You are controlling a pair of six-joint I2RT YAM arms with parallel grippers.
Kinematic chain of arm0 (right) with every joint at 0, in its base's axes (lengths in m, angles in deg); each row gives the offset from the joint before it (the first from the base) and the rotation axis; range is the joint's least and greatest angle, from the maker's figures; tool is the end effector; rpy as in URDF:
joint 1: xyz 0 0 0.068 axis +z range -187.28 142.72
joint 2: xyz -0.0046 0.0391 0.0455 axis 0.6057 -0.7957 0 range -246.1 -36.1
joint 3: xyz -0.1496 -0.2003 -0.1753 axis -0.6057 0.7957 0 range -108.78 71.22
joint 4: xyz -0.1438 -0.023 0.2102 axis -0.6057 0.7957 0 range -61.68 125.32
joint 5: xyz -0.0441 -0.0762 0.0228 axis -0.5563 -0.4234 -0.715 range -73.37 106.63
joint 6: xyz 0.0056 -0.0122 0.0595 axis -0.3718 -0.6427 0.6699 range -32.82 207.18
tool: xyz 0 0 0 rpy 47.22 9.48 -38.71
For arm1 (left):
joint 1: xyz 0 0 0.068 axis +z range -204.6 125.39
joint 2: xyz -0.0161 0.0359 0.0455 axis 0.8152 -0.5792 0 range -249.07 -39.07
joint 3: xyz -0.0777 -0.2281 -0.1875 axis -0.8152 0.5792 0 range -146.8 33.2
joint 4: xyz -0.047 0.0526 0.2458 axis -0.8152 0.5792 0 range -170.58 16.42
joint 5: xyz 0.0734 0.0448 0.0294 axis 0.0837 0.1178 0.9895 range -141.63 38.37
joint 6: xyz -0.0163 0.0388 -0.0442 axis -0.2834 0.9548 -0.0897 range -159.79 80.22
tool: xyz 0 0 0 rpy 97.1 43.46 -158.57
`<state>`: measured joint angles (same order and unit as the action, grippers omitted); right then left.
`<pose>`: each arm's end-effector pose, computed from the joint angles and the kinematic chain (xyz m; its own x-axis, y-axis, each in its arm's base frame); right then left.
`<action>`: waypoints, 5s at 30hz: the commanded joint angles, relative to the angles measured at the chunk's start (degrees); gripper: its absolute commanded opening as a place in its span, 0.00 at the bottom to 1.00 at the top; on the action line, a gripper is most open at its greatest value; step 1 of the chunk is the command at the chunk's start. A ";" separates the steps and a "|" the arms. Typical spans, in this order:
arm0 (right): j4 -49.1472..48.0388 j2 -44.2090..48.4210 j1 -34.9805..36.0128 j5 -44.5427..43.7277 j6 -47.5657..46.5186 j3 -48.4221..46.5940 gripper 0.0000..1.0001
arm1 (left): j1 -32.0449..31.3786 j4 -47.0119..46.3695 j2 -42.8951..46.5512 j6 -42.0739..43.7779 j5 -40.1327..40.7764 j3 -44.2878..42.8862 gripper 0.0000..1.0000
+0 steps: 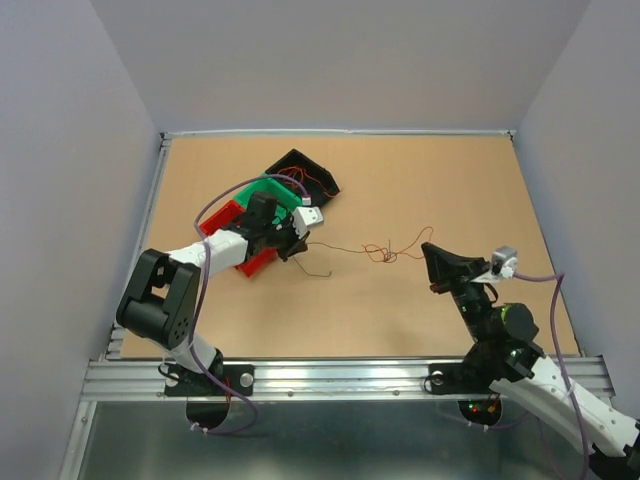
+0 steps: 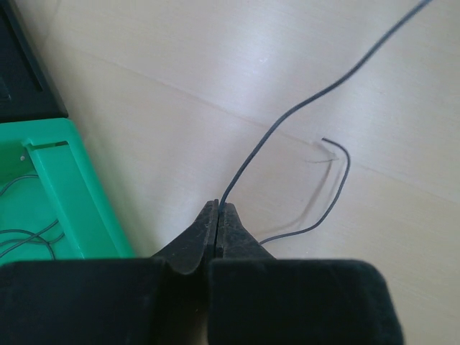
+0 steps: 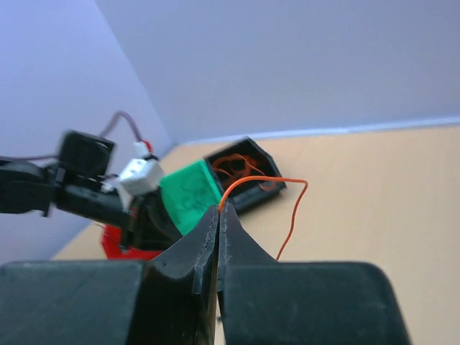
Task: Untangle the cables
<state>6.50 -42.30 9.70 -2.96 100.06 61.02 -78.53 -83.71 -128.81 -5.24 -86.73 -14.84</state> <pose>0.0547 0.0361 0.2730 0.1820 0.5029 -0.8450 -0.5370 0.7707 0.3430 0.2854 -0.1553 0.2274 -0.0482 0.5290 -0.8473 0.9349 0.3225 0.1481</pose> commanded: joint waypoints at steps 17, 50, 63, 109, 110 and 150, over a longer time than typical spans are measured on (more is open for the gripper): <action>-10.96 -1.29 0.30 -35.09 -15.52 -15.90 0.01 | 3.71 -6.09 0.00 -2.91 3.63 -0.66 0.00; 20.33 -19.82 0.30 -8.10 3.55 -77.61 0.01 | 2.56 -7.85 -1.76 -3.17 5.82 0.22 0.00; 21.47 -38.16 0.30 -8.88 0.31 -73.21 0.01 | 2.56 -7.85 14.82 -1.50 -1.03 5.39 0.00; 18.48 -124.93 -10.68 20.74 -0.58 -103.79 0.01 | 6.52 -13.30 33.57 -5.72 3.89 12.08 0.00; 19.09 -126.42 -10.68 20.48 -0.58 -104.32 0.01 | 6.61 -13.39 33.66 -5.80 3.89 12.17 0.00; 36.41 -119.58 -10.07 11.97 -5.33 -108.20 0.53 | 7.22 -14.97 36.21 -7.04 5.03 12.96 0.00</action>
<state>44.14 -166.21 -1.05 12.60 95.38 -50.43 -71.73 -95.50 -93.51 -11.78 -81.66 -2.79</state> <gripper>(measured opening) 0.504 0.030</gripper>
